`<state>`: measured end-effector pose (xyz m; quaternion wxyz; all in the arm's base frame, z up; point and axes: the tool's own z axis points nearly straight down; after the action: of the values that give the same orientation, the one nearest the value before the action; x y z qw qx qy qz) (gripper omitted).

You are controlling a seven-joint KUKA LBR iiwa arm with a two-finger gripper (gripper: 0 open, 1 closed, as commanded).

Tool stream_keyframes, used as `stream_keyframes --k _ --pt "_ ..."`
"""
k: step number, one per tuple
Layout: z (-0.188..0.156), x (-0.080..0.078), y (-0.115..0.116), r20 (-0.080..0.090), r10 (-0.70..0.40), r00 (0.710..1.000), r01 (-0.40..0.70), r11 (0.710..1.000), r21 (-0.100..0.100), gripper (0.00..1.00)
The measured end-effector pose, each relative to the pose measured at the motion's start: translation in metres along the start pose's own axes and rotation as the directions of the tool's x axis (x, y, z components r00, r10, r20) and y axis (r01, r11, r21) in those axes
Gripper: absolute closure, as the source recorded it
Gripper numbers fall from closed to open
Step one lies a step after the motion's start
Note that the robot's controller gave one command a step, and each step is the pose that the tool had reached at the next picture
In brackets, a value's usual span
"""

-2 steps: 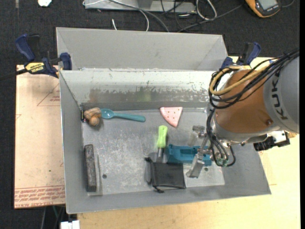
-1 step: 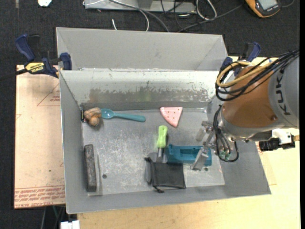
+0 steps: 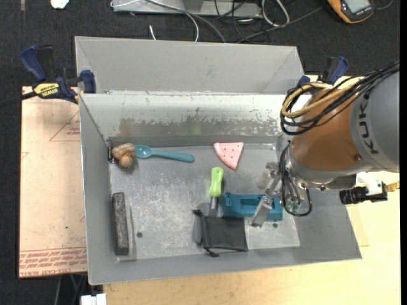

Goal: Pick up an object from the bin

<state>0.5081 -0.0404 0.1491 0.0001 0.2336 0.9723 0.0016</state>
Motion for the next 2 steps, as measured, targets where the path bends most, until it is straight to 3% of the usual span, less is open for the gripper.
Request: stream_keyframes --k 1,2 --pt "0.0827 -0.0045 -0.0041 0.001 0.159 0.987 -0.159 0.987 0.000 0.00" --pt "0.0780 0.0028 0.0035 0.011 0.200 0.980 -0.200 0.980 -0.008 1.00"
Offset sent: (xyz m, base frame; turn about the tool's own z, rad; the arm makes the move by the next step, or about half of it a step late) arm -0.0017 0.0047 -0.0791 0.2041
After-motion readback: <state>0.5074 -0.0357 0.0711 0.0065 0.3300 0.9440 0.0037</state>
